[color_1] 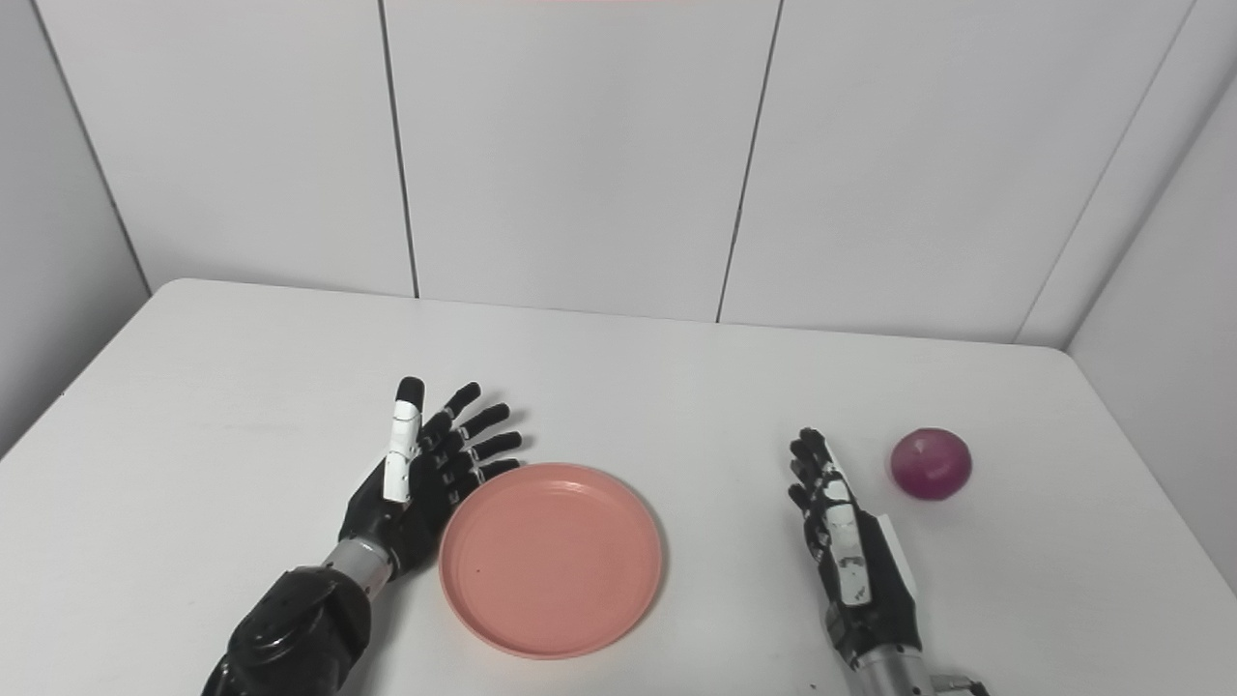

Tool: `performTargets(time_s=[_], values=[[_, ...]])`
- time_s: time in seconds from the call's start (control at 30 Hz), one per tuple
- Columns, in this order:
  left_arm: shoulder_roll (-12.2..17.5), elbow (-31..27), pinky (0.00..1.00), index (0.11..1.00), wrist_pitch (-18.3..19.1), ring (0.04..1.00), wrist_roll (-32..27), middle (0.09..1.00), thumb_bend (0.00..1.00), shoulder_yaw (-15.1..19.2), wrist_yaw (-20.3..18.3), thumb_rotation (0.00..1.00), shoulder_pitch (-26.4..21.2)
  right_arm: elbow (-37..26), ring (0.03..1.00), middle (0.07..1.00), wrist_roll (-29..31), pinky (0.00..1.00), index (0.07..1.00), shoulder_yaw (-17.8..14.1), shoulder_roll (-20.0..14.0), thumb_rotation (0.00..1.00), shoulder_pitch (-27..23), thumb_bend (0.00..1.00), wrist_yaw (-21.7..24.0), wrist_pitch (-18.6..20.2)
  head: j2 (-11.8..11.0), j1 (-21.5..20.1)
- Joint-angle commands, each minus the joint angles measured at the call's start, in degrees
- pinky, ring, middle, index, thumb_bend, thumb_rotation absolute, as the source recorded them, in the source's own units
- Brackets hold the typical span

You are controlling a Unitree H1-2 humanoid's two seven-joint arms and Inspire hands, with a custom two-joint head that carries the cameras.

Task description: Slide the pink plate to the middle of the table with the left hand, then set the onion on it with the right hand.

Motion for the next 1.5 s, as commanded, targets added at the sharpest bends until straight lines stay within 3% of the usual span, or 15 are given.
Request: performTargets(time_s=[0.0,0.37,0.47,0.63,0.73,0.87,1.0,1.27,1.47], values=[[0.6,0.6,0.73,0.958,3.3,0.795,-0.2,0.879,0.84,-0.6,0.1,1.0,1.2,-0.6,0.979,0.955,-0.6,1.0,0.953,0.7,1.0,0.99,-0.4,0.93,-0.8,0.7,0.1,-0.9],[1.2,0.0,0.73,0.971,3.4,0.804,-2.0,0.897,0.82,-1.8,1.2,1.0,0.7,-1.7,0.979,0.944,-2.4,1.0,0.943,1.6,1.8,0.98,-0.5,0.93,-2.2,1.7,0.3,-1.1],[1.7,0.3,0.77,0.976,2.3,0.823,-0.6,0.905,0.82,-1.7,1.2,1.0,0.4,-1.8,0.98,0.945,-2.5,1.0,0.943,1.6,1.4,0.98,-0.4,0.93,-2.0,1.6,0.3,-1.0],[3.5,3.2,0.82,0.962,-7.7,0.836,4.5,0.915,0.82,-2.6,0.5,1.0,0.8,-1.5,0.978,0.945,-2.0,1.0,0.945,1.3,0.8,0.99,-0.2,0.93,-1.6,1.3,0.1,0.9],[4.5,5.4,0.92,0.968,-13.9,0.907,7.0,0.951,0.85,-2.6,0.0,0.98,1.6,-1.4,0.982,0.948,-1.4,1.0,0.95,1.0,0.3,0.99,-0.1,0.92,-1.3,1.3,0.1,1.3],[5.3,7.9,0.98,0.982,-20.2,0.948,10.6,0.967,0.84,-2.8,0.8,1.0,2.6,-0.9,0.984,0.953,-1.2,1.0,0.958,1.1,-0.3,0.99,-0.1,0.92,-0.9,0.8,0.0,1.6],[5.8,9.2,1.0,0.999,-23.1,0.995,12.0,0.995,0.82,-2.5,1.0,1.0,3.0,-1.0,0.981,0.954,-1.2,1.0,0.96,0.9,-0.5,1.0,0.0,0.93,-0.9,1.0,0.1,1.7],[6.0,11.6,1.0,1.0,-28.8,1.0,16.7,1.0,0.78,-3.3,1.7,1.0,3.4,-1.6,0.986,0.956,-0.4,1.0,0.96,0.7,-0.5,0.99,0.3,0.94,-0.7,1.4,0.3,1.6],[5.4,12.6,1.0,1.0,-29.2,1.0,16.3,1.0,0.8,-3.0,1.0,1.0,3.5,-1.2,0.981,0.954,-1.0,1.0,0.959,1.0,-0.4,0.99,0.1,0.94,-0.9,1.0,0.2,-0.3]])
